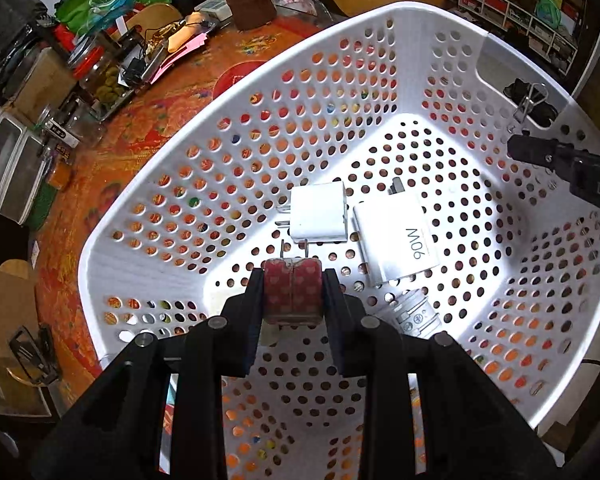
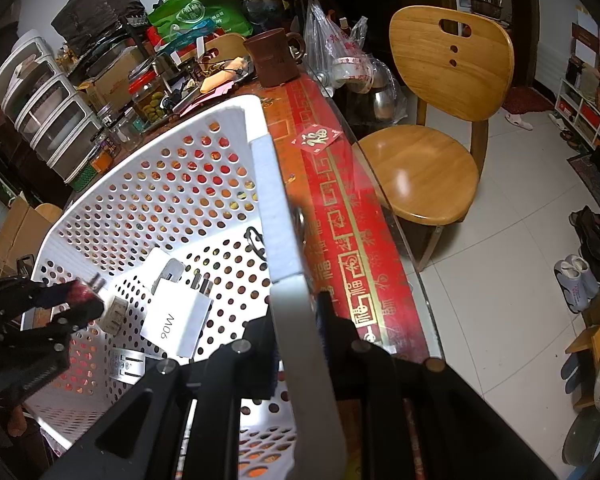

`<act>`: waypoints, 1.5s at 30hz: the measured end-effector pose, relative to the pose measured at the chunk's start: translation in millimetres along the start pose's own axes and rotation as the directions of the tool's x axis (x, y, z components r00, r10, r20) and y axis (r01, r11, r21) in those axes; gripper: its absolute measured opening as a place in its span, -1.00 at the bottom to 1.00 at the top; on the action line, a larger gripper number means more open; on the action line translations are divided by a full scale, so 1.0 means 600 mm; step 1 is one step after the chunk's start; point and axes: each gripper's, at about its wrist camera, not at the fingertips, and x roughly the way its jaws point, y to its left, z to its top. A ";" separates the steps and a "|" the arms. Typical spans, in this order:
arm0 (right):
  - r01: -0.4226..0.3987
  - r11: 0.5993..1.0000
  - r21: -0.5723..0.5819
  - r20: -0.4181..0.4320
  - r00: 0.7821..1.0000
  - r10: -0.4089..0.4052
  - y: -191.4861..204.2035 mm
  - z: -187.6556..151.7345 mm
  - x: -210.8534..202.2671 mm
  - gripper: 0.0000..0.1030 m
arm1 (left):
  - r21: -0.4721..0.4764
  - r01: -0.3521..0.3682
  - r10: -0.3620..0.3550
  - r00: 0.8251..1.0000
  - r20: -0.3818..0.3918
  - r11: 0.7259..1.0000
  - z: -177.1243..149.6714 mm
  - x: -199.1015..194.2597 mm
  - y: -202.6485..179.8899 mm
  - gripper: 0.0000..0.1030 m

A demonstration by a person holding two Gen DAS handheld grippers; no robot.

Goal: Organize rigid objects
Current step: 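Carry the pink charger into the basket and open the left tool, then grasp the light blue charger with the left tool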

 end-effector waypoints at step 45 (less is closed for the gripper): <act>-0.007 1.000 0.008 0.003 1.000 0.007 -0.004 -0.001 -0.001 -0.67 | -0.403 0.025 0.087 0.963 0.257 0.915 -0.297 0.025 0.299 0.93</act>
